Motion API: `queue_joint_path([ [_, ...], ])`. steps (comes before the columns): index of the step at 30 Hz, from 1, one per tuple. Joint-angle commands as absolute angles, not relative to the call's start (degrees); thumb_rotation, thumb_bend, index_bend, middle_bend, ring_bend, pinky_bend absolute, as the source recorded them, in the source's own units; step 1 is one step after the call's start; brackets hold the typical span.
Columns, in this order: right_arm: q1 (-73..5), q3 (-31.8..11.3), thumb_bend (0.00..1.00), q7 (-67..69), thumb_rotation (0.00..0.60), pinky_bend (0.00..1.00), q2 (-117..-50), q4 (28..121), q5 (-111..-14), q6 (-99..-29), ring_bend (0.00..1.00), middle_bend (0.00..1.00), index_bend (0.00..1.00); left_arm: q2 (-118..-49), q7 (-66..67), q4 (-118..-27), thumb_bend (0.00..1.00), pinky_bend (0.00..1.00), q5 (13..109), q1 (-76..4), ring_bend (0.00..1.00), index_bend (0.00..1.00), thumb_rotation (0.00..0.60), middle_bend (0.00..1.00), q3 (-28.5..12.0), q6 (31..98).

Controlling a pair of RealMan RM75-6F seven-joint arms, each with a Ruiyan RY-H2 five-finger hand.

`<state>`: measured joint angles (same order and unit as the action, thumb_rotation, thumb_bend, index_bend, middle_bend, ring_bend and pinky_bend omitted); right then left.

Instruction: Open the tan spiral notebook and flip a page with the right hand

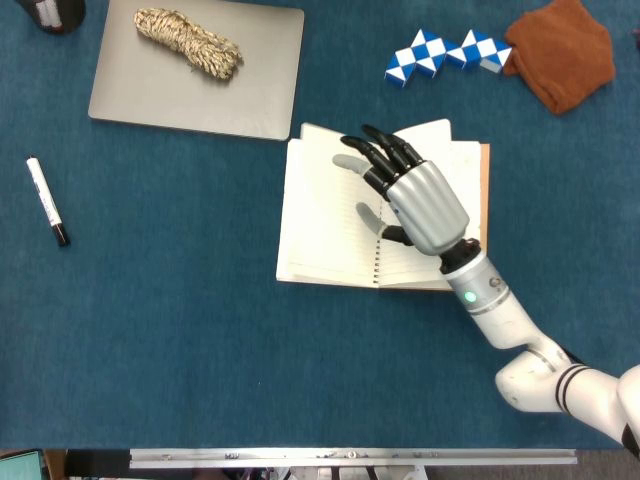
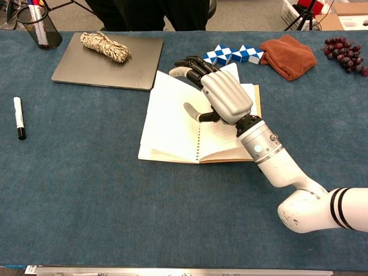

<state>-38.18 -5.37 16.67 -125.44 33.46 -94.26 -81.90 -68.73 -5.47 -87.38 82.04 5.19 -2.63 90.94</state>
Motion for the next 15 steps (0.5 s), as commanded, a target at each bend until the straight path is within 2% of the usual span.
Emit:
queue_joint_path([
  [1, -37.6, -4.9, 0.36, 16.8, 0.6, 0.19, -124.9, 33.5, -94.3, -82.2, 0.08, 0.18, 0.24, -68.7, -5.4, -87.3, 0.06, 0.36, 82.0, 5.1, 0.2, 0.27, 0.6, 0.23, -2.7, 90.9],
  [7, -36.3, -3.4, 0.34, 16.1, 0.6, 0.19, -122.6, 35.4, -94.8, -82.7, 0.08, 0.18, 0.24, -68.8, -5.4, -87.4, 0.06, 0.36, 81.9, 5.1, 0.2, 0.27, 0.6, 0.23, -2.7, 90.7],
  [15, -33.9, -0.5, 0.31, 12.7, 0.6, 0.19, -116.1, 42.9, -95.3, -80.9, 0.08, 0.18, 0.24, -68.8, -5.3, -87.4, 0.06, 0.36, 81.9, 5.1, 0.2, 0.27, 0.6, 0.23, -2.7, 90.7],
])
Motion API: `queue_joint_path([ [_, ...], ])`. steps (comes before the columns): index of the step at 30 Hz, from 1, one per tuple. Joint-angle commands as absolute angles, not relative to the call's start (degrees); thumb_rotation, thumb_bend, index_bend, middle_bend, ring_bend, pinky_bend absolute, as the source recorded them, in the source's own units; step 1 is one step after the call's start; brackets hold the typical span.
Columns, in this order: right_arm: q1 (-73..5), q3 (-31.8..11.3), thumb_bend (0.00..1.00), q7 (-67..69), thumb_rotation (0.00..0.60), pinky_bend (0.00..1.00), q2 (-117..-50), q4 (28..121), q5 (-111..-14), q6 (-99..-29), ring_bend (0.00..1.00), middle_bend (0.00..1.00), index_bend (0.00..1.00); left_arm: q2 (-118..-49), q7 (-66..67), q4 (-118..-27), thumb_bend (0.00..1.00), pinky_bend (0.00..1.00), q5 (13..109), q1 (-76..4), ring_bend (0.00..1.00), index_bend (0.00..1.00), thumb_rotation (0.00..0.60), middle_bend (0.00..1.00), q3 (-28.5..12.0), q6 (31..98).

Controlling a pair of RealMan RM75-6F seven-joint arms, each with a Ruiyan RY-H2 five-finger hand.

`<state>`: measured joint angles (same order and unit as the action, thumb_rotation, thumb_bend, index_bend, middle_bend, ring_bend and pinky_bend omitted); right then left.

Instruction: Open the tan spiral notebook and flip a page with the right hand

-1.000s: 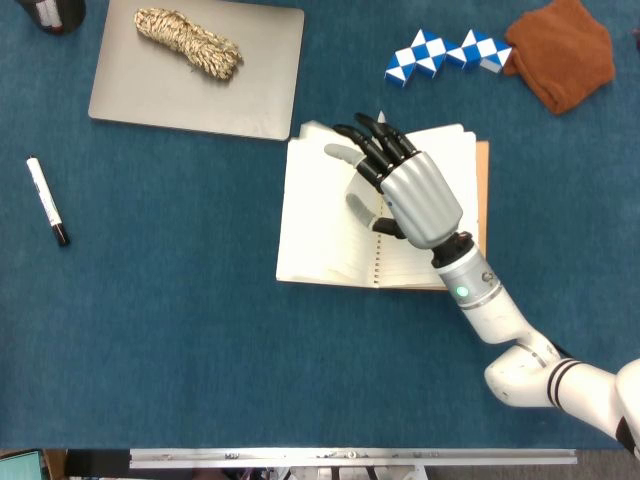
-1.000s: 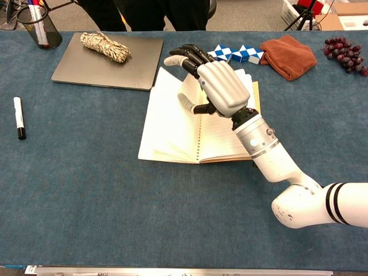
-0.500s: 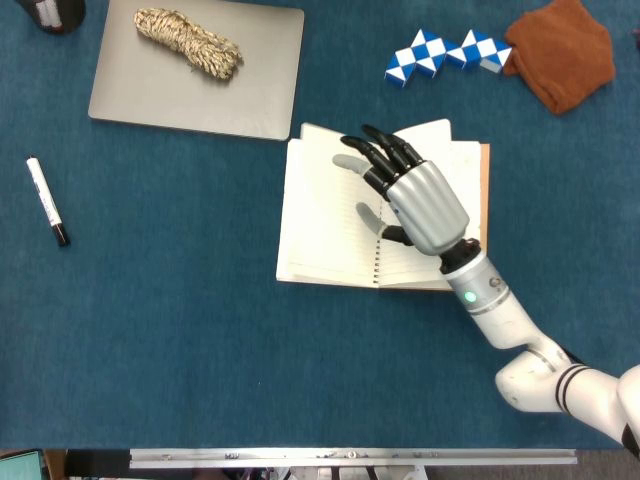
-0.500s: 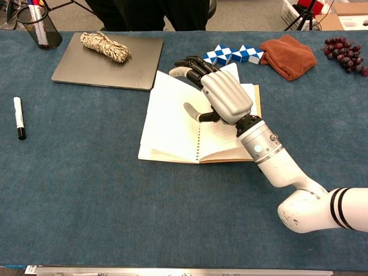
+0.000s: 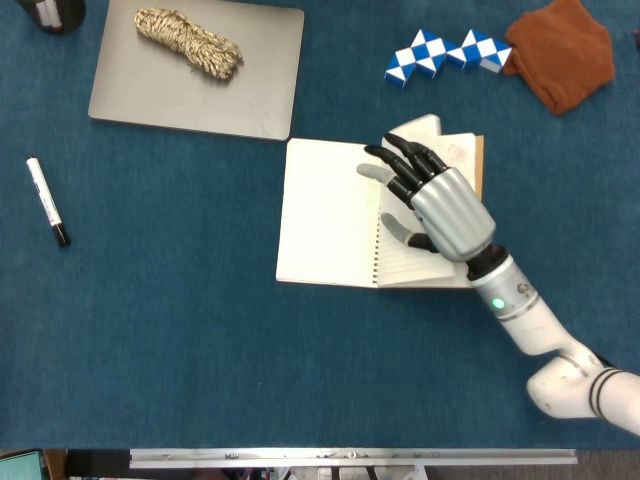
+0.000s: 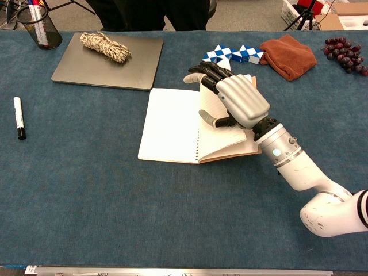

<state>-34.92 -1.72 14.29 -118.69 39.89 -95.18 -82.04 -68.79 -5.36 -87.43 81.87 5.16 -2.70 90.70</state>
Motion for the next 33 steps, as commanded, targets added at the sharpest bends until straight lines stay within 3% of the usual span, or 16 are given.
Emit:
queue_joint_path([
  [1, -33.6, -0.2, 0.31, 12.1, 0.6, 0.19, -115.3, 43.9, -95.2, -80.4, 0.08, 0.18, 0.24, -68.8, -5.3, -87.4, 0.06, 0.36, 81.9, 5.1, 0.2, 0.27, 0.6, 0.23, -2.8, 90.7],
  [17, -30.6, 4.0, 0.31, -1.8, 0.6, 0.19, -98.3, 64.3, -92.8, -70.6, 0.08, 0.18, 0.24, -68.7, -4.7, -87.9, 0.06, 0.36, 82.1, 4.7, 0.2, 0.27, 0.6, 0.23, -2.9, 90.5],
  [33, -32.1, 2.8, 0.31, -11.9, 0.6, 0.19, -90.7, 76.6, -85.0, -57.3, 0.08, 0.19, 0.24, -68.6, -4.2, -88.2, 0.06, 0.36, 82.0, 4.6, 0.2, 0.27, 0.6, 0.23, -2.9, 90.3],
])
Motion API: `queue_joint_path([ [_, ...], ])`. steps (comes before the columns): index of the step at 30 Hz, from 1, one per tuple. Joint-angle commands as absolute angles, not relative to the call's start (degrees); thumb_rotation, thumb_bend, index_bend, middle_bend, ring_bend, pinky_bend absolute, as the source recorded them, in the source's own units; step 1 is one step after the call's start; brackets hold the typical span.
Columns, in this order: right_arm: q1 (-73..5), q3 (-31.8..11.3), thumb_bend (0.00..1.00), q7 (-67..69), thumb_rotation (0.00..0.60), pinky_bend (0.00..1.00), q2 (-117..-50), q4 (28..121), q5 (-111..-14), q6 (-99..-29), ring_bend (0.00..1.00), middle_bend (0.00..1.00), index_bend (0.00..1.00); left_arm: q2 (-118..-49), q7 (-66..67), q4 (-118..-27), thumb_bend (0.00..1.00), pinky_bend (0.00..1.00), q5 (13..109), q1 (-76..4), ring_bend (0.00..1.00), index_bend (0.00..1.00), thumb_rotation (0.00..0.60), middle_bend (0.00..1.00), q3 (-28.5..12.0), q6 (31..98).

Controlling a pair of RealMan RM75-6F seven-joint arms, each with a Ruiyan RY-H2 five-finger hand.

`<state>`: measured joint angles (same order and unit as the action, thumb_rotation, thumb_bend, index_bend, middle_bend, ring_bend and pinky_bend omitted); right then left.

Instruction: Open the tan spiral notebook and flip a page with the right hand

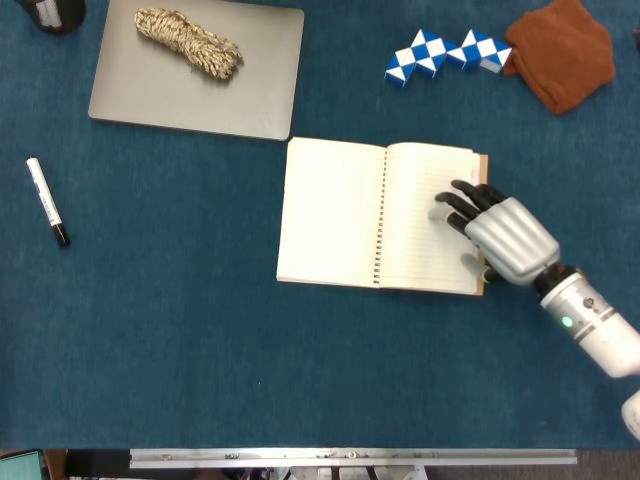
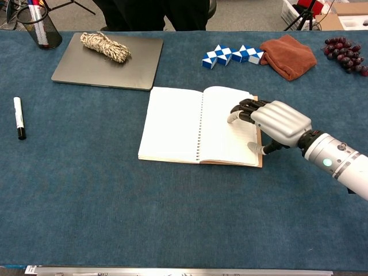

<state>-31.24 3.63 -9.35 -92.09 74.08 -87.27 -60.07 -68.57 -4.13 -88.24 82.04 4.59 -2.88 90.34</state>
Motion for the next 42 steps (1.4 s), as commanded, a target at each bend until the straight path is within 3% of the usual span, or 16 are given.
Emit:
queue_joint_path([
  [1, -32.3, 2.6, 0.31, -12.7, 0.6, 0.19, -90.4, 77.3, -84.3, -56.4, 0.08, 0.19, 0.24, -68.6, -4.2, -88.2, 0.06, 0.36, 82.0, 4.6, 0.2, 0.27, 0.6, 0.23, -2.8, 90.3],
  [10, -33.5, 1.1, 0.32, -18.4, 0.6, 0.19, -88.5, 82.2, -78.1, -51.2, 0.08, 0.2, 0.24, -68.8, -4.7, -87.9, 0.06, 0.36, 81.9, 5.0, 0.2, 0.27, 0.6, 0.23, -2.7, 90.7],
  [24, -31.8, -2.1, 0.32, -11.1, 0.6, 0.19, -93.2, 78.4, -82.3, -59.8, 0.08, 0.2, 0.24, -68.8, -4.6, -87.9, 0.06, 0.36, 81.8, 4.7, 0.2, 0.27, 0.6, 0.23, -2.9, 90.4],
  [42, -34.9, -2.2, 0.32, -9.2, 0.6, 0.19, -97.4, 73.7, -83.3, -55.5, 0.08, 0.2, 0.24, -68.6, -5.4, -87.8, 0.06, 0.37, 81.8, 5.3, 0.2, 0.27, 0.6, 0.23, -2.8, 91.0],
])
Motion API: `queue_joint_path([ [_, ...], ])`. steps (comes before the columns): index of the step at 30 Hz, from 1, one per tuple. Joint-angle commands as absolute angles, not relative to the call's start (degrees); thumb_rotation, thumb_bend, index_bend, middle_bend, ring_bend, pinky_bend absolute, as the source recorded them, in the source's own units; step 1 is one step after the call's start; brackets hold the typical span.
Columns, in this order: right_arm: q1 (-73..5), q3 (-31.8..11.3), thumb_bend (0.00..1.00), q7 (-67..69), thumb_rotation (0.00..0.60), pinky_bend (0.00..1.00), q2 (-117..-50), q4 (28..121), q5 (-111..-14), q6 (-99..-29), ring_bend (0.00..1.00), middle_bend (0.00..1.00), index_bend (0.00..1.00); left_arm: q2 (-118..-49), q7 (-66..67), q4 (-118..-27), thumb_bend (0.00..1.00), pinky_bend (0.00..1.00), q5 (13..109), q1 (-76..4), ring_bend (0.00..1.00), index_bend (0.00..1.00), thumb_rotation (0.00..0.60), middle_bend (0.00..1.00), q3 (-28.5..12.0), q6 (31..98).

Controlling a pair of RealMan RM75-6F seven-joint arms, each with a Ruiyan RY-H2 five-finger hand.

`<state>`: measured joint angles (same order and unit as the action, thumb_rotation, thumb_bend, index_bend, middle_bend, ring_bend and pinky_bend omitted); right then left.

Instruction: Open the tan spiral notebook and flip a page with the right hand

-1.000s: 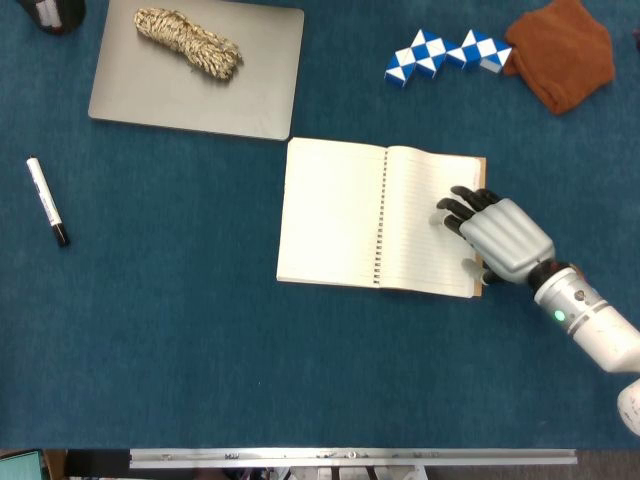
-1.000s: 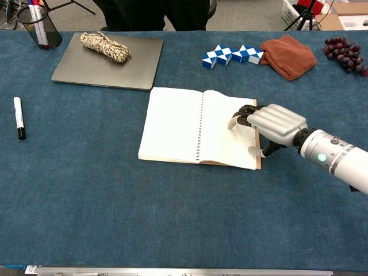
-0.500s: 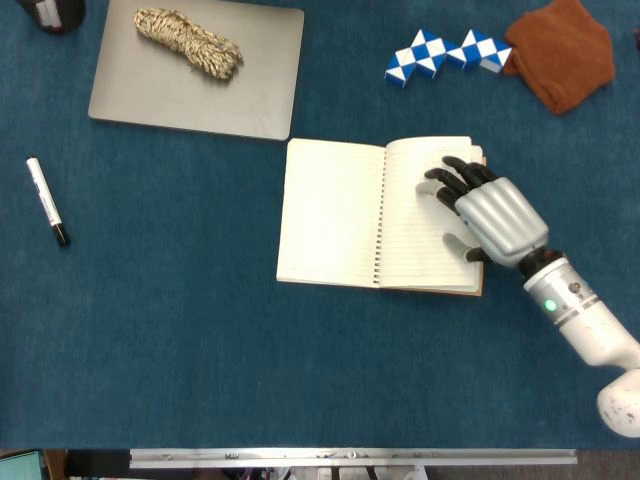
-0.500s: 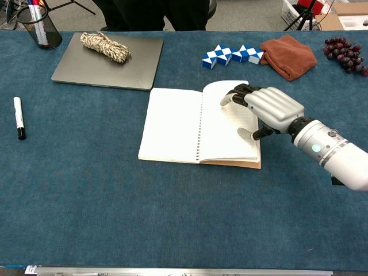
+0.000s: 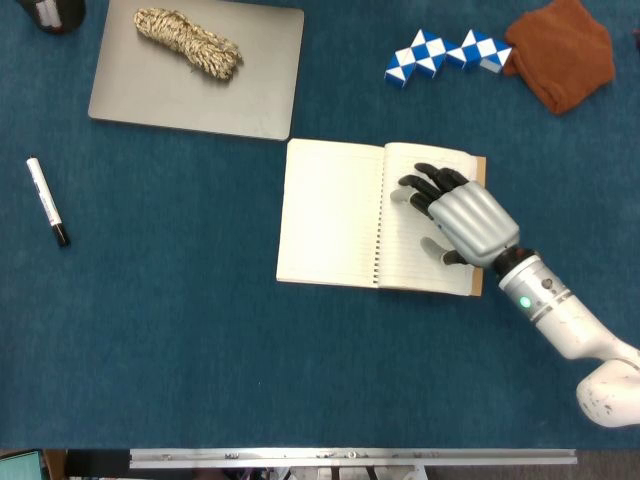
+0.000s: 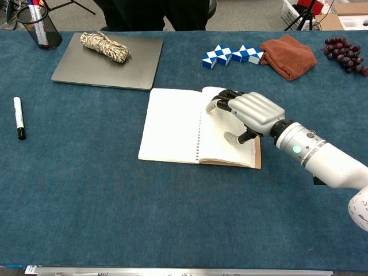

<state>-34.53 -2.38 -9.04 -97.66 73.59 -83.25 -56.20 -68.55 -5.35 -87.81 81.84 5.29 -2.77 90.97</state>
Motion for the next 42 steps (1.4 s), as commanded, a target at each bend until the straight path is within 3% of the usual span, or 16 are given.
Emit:
queue_joint_path([
  [1, -35.1, -2.2, 0.32, -9.4, 0.6, 0.19, -97.2, 73.8, -83.2, -55.1, 0.08, 0.2, 0.24, -68.6, -5.5, -87.7, 0.06, 0.37, 81.7, 5.3, 0.2, 0.27, 0.6, 0.23, -2.8, 91.0],
  [11, -37.4, -2.0, 0.32, -17.2, 0.6, 0.18, -91.2, 80.3, -78.7, -48.3, 0.08, 0.2, 0.24, -68.8, -5.5, -87.6, 0.06, 0.37, 81.9, 5.4, 0.2, 0.27, 0.6, 0.23, -2.8, 91.2],
  [17, -39.2, -2.2, 0.32, -25.7, 0.6, 0.17, -87.8, 84.9, -71.0, -43.9, 0.08, 0.2, 0.24, -68.9, -5.2, -87.7, 0.06, 0.37, 81.9, 5.4, 0.2, 0.27, 0.6, 0.23, -2.9, 91.1],
  [21, -39.1, -2.6, 0.32, -27.5, 0.6, 0.17, -87.8, 86.2, -68.5, -45.4, 0.08, 0.2, 0.24, -68.8, -5.1, -87.8, 0.06, 0.37, 82.0, 5.3, 0.2, 0.27, 0.6, 0.23, -2.9, 91.1],
  [32, -37.8, -2.7, 0.32, -15.2, 0.6, 0.17, -91.4, 83.1, -79.1, -52.4, 0.08, 0.2, 0.24, -68.5, -4.8, -88.2, 0.06, 0.37, 81.7, 5.0, 0.2, 0.27, 0.6, 0.23, -3.1, 90.6],
  [42, -39.6, 0.0, 0.32, -9.6, 0.6, 0.17, -90.6, 83.5, -84.6, -49.9, 0.08, 0.2, 0.24, -68.6, -5.4, -87.9, 0.06, 0.37, 81.6, 5.5, 0.2, 0.27, 0.6, 0.23, -2.9, 91.1],
])
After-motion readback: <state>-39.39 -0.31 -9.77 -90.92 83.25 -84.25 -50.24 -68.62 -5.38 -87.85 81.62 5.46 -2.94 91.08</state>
